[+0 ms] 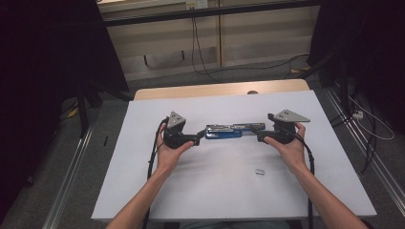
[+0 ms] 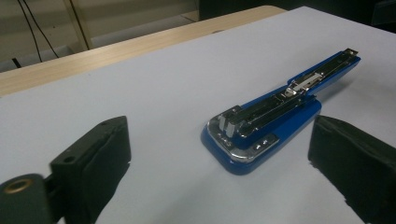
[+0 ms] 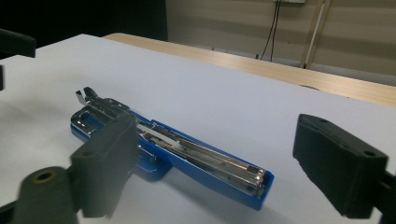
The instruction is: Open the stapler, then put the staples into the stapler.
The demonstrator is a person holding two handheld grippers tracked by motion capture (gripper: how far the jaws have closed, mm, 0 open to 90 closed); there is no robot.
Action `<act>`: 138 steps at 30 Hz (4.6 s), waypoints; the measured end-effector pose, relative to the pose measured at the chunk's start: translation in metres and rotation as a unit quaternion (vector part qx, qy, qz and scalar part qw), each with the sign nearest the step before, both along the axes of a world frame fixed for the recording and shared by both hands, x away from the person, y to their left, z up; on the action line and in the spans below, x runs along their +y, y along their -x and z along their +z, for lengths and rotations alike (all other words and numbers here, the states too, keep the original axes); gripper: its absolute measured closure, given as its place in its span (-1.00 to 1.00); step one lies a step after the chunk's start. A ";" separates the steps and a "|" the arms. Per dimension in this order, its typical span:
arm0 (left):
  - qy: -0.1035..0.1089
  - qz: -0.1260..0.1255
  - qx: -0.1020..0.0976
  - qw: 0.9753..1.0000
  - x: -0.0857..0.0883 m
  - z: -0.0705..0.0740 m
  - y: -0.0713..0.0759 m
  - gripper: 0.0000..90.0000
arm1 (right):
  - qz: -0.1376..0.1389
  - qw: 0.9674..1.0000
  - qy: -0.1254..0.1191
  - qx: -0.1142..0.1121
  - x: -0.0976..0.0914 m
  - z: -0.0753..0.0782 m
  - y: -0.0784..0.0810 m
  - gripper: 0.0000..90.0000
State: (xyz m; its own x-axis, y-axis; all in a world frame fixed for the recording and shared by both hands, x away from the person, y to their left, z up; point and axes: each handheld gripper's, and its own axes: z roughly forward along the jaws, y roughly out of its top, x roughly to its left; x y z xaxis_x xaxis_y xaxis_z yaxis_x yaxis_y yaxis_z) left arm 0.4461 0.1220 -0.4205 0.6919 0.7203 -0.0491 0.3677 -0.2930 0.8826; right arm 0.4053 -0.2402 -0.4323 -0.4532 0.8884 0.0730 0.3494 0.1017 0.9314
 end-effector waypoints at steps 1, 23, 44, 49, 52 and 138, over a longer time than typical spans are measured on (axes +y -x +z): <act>0.002 0.001 -0.001 1.000 0.002 0.000 0.001 -0.88 | -0.001 1.000 0.001 -0.001 -0.001 0.000 0.001 -0.75; 0.015 0.009 -0.022 1.000 0.039 0.005 0.047 -0.90 | -0.019 1.000 -0.010 -0.012 -0.018 0.004 0.037 -0.82; 0.024 0.031 -0.039 0.998 0.072 0.003 0.093 -0.90 | -0.033 0.999 0.009 -0.018 -0.038 0.001 0.075 -0.83; 0.019 0.033 -0.039 0.999 0.079 0.001 0.105 -0.90 | -0.023 1.000 0.006 -0.018 -0.033 0.002 0.076 -0.83; 0.014 0.033 -0.044 0.998 0.082 0.002 0.109 -0.90 | -0.011 1.000 0.008 -0.017 -0.030 0.001 0.077 -0.83; 0.004 0.020 -0.009 1.000 0.071 -0.002 0.110 -0.91 | 0.270 0.915 0.169 0.246 0.015 0.007 0.063 0.34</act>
State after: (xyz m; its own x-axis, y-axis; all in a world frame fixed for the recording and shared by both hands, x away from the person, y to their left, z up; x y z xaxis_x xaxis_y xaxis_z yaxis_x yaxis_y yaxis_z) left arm 0.3358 0.1928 -0.4226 0.6632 0.7473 -0.0428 0.3635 -0.2716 0.8911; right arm 0.3422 -0.2254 -0.4254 -0.8192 0.5538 0.1490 0.5320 0.6368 0.5581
